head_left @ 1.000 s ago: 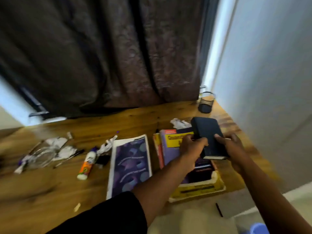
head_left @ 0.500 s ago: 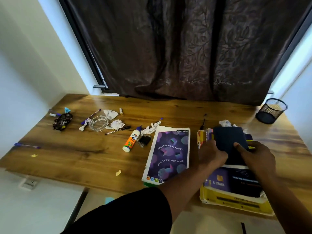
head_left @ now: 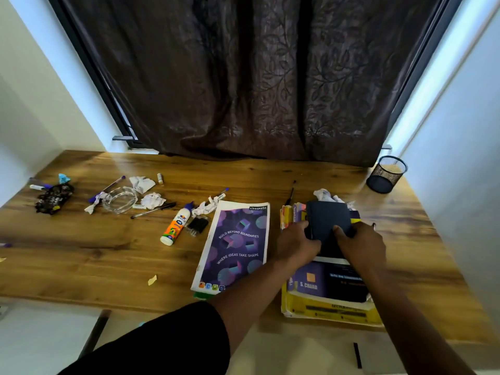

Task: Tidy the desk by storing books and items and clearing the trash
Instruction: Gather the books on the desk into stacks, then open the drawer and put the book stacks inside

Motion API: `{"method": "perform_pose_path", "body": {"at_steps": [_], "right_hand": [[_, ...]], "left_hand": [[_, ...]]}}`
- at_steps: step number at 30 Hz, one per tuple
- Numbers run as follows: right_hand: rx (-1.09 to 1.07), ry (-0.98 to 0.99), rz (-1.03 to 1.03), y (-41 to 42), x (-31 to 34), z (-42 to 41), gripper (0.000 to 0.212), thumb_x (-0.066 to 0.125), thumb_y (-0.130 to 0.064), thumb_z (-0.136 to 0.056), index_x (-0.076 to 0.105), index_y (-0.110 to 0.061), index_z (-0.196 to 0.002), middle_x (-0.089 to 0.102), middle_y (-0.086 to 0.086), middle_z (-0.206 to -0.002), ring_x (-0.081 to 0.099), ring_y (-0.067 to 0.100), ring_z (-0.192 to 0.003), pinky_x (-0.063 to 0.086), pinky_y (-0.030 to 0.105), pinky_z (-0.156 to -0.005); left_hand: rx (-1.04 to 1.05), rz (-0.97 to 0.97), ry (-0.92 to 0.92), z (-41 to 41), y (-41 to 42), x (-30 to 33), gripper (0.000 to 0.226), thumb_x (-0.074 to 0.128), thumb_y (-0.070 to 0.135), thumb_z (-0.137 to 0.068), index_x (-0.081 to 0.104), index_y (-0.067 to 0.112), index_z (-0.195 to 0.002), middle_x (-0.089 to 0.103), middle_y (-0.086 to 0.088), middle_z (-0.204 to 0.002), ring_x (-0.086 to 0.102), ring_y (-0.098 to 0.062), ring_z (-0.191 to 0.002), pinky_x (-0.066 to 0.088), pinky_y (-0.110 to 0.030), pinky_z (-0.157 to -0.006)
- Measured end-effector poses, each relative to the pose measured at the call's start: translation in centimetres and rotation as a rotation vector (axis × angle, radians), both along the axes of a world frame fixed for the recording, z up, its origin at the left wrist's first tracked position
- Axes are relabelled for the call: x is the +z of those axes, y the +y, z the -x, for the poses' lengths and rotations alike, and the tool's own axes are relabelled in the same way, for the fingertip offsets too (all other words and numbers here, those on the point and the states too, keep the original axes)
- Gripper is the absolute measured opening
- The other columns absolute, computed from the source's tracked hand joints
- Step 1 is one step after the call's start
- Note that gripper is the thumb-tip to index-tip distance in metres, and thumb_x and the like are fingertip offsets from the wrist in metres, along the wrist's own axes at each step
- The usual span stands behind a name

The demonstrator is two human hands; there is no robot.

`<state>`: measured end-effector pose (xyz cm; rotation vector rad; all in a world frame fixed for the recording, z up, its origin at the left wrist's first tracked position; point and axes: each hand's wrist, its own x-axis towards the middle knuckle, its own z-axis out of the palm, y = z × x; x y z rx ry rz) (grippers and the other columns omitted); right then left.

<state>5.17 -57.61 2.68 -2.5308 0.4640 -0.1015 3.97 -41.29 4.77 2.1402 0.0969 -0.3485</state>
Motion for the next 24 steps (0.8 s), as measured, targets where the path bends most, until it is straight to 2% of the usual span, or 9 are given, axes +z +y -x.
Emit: {"method": "perform_pose_path", "body": {"at_steps": [4,7,9,12,17,20,24], "right_hand": [[0.028,-0.044,-0.044,0.1,0.3,0.4,0.041,0.066,-0.042,-0.094,0.06,-0.009,-0.118,0.072,0.016,-0.108,0.066,0.039,-0.101,0.042,0.035,-0.073],[0.05,-0.039,-0.084,-0.1,0.6,0.9,0.046,0.069,-0.038,-0.093,0.055,-0.009,-0.126,0.071,0.017,-0.115,0.066,0.039,-0.105,0.044,0.036,-0.076],[0.056,-0.055,-0.083,-0.2,0.7,1.6,0.045,0.069,-0.038,-0.093,0.054,-0.009,-0.124,0.07,0.017,-0.114,0.065,0.04,-0.104,0.042,0.036,-0.074],[0.06,-0.129,-0.07,-0.1,0.5,2.9,0.045,0.069,-0.039,-0.092,0.056,-0.011,-0.125,0.068,0.015,-0.114,0.065,0.037,-0.101,0.045,0.035,-0.072],[0.013,-0.222,-0.057,1.1,-0.1,5.2,0.051,0.072,-0.034,-0.088,0.057,-0.012,-0.132,0.064,0.018,-0.12,0.061,0.036,-0.107,0.052,0.043,-0.086],[-0.026,-0.309,-0.067,2.2,-0.1,7.0,0.048,0.076,-0.029,-0.086,0.059,-0.013,-0.129,0.061,0.018,-0.121,0.058,0.035,-0.11,0.05,0.045,-0.091],[-0.043,-0.409,-0.092,3.4,-0.3,9.9,0.035,0.075,-0.022,-0.086,0.062,-0.016,-0.118,0.06,0.015,-0.114,0.059,0.033,-0.106,0.052,0.042,-0.086]], "left_hand": [[-0.014,0.009,0.009,-0.1,-0.1,0.3,0.05,0.07,0.031,-0.081,0.063,0.025,-0.131,0.072,0.004,-0.118,0.068,-0.016,-0.102,0.059,-0.035,-0.086],[0.01,0.088,-0.008,0.5,0.1,0.5,0.052,0.067,0.033,-0.08,0.063,0.025,-0.131,0.072,0.004,-0.121,0.068,-0.015,-0.105,0.059,-0.041,-0.093],[0.023,0.135,-0.046,1.3,0.7,1.1,0.051,0.066,0.024,-0.09,0.057,0.021,-0.14,0.065,0.002,-0.135,0.062,-0.016,-0.121,0.053,-0.036,-0.102],[0.061,0.184,-0.093,2.2,2.2,0.7,0.046,0.064,0.02,-0.096,0.056,0.023,-0.141,0.061,0.003,-0.14,0.06,-0.013,-0.123,0.05,-0.027,-0.097],[0.108,0.212,-0.102,4.6,4.6,-0.6,0.032,0.063,0.02,-0.097,0.061,0.032,-0.126,0.067,0.01,-0.124,0.063,-0.003,-0.105,0.056,-0.027,-0.081],[0.136,0.253,-0.047,6.5,5.8,-1.0,0.021,0.061,0.021,-0.098,0.064,0.035,-0.114,0.07,0.012,-0.112,0.067,-0.008,-0.098,0.06,-0.04,-0.087],[0.176,0.357,0.052,9.9,7.3,-1.6,0.017,0.055,0.017,-0.102,0.069,0.026,-0.108,0.075,0.004,-0.105,0.07,-0.013,-0.097,0.059,-0.034,-0.084]]}}
